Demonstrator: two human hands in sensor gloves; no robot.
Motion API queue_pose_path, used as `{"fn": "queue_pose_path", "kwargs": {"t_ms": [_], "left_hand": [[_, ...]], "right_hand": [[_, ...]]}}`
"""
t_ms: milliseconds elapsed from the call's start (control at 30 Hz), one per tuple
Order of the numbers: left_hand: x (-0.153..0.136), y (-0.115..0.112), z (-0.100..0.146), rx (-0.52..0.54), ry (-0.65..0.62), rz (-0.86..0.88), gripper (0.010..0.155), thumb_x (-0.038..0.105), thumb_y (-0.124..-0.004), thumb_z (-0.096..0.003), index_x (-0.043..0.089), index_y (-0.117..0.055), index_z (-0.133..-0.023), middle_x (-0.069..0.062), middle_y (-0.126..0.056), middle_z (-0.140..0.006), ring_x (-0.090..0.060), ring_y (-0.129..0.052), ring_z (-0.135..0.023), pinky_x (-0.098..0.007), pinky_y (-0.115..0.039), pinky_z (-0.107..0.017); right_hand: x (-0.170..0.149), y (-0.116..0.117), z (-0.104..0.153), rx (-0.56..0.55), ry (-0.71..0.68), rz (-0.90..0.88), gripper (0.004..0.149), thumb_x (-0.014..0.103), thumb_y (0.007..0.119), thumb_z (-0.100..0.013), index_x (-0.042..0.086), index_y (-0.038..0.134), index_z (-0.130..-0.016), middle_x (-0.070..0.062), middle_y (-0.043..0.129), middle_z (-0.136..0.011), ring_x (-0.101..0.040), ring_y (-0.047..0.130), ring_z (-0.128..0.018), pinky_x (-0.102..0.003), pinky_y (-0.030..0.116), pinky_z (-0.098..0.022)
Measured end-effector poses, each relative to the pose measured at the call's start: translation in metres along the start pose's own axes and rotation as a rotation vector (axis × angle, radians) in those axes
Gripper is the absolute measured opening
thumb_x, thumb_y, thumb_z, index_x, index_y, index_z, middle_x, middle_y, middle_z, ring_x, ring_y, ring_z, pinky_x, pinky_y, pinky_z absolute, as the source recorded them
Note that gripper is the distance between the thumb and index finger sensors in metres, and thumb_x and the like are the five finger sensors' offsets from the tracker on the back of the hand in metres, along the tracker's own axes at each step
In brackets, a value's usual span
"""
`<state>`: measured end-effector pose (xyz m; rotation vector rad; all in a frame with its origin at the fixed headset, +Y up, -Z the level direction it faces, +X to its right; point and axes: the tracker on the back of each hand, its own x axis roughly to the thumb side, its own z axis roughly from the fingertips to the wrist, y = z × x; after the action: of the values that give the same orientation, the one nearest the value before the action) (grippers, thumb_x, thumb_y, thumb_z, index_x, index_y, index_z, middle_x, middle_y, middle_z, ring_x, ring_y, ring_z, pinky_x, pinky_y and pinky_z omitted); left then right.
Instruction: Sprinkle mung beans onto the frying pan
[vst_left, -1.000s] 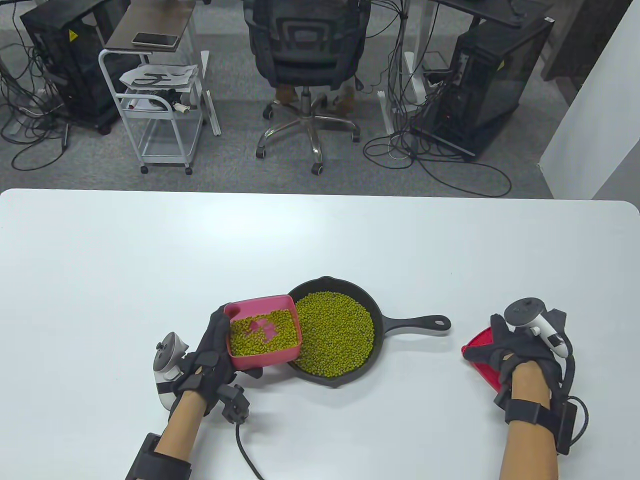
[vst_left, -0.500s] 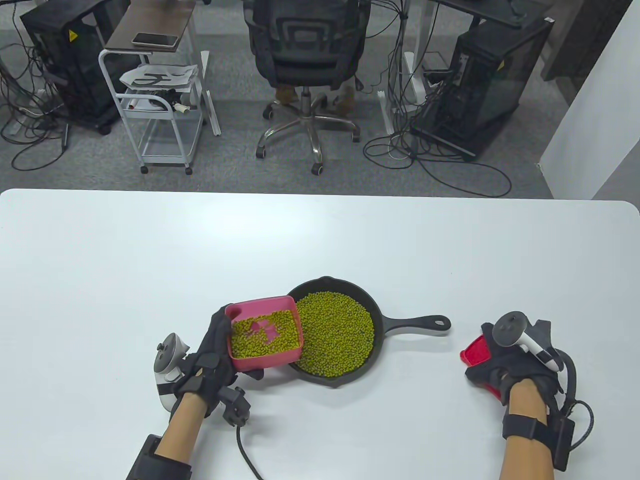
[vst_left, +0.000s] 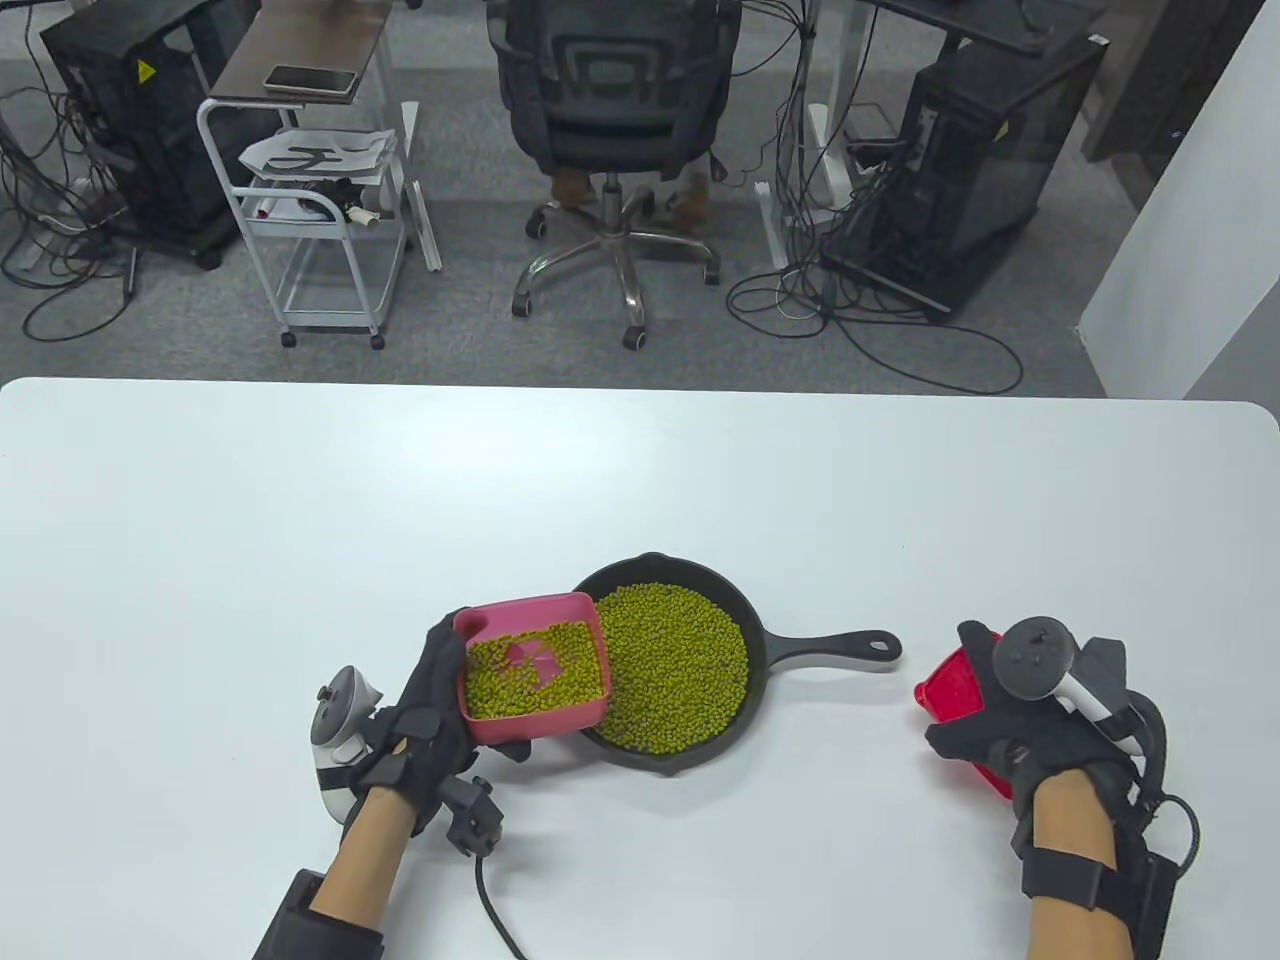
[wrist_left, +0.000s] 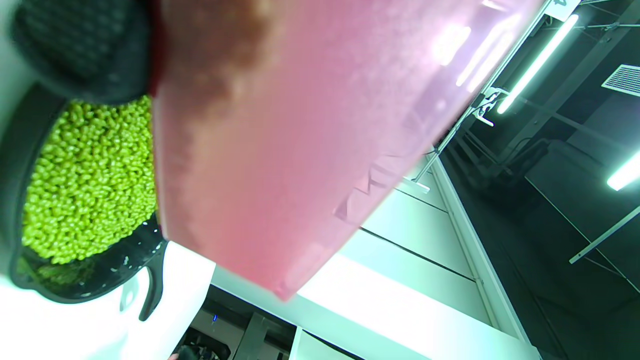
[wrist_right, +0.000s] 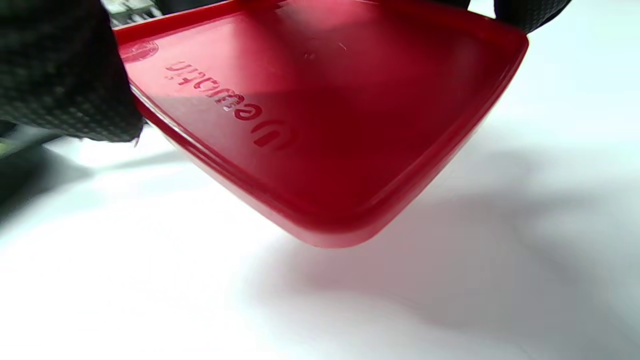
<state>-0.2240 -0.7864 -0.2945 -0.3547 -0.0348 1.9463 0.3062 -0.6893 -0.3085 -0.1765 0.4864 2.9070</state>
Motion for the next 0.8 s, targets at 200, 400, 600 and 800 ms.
{"fn": "queue_pose_path", "kwargs": {"t_ms": [200, 400, 600, 800], "left_hand": [[-0.001, -0.001, 0.001, 0.0, 0.001, -0.01, 0.077, 0.07, -0.049, -0.0548, 0.027, -0.021, -0.113, -0.023, -0.042, -0.112, -0.043, -0.087, -0.07, -0.048, -0.091, -0.034], [-0.003, -0.002, 0.001, -0.006, 0.004, -0.016, 0.077, 0.07, -0.049, -0.0549, 0.027, -0.021, -0.113, -0.023, -0.042, -0.112, -0.043, -0.087, -0.07, -0.047, -0.091, -0.034], [-0.008, -0.007, 0.001, -0.021, 0.024, -0.022, 0.077, 0.071, -0.049, -0.0549, 0.027, -0.023, -0.113, -0.023, -0.044, -0.112, -0.043, -0.089, -0.068, -0.047, -0.09, -0.033], [-0.009, -0.013, 0.002, -0.06, 0.008, -0.023, 0.077, 0.071, -0.049, -0.055, 0.028, -0.024, -0.113, -0.022, -0.045, -0.112, -0.042, -0.089, -0.068, -0.046, -0.09, -0.033]], "right_hand": [[0.076, -0.03, 0.015, -0.062, -0.249, -0.011, 0.108, 0.067, 0.097, -0.038, 0.04, 0.027, -0.115, -0.031, 0.021, -0.122, -0.061, 0.031, -0.104, -0.079, 0.043, -0.07], [0.167, -0.04, 0.037, -0.038, -0.5, 0.006, 0.107, 0.067, 0.097, -0.038, 0.038, 0.028, -0.116, -0.032, 0.022, -0.122, -0.062, 0.032, -0.104, -0.078, 0.043, -0.07], [0.239, -0.039, 0.061, -0.046, -0.686, 0.148, 0.107, 0.067, 0.096, -0.039, 0.038, 0.027, -0.116, -0.032, 0.022, -0.122, -0.062, 0.033, -0.104, -0.078, 0.044, -0.071], [0.3, -0.022, 0.067, 0.021, -0.78, 0.25, 0.107, 0.066, 0.096, -0.04, 0.037, 0.027, -0.116, -0.032, 0.022, -0.122, -0.062, 0.033, -0.105, -0.078, 0.043, -0.071]]}}
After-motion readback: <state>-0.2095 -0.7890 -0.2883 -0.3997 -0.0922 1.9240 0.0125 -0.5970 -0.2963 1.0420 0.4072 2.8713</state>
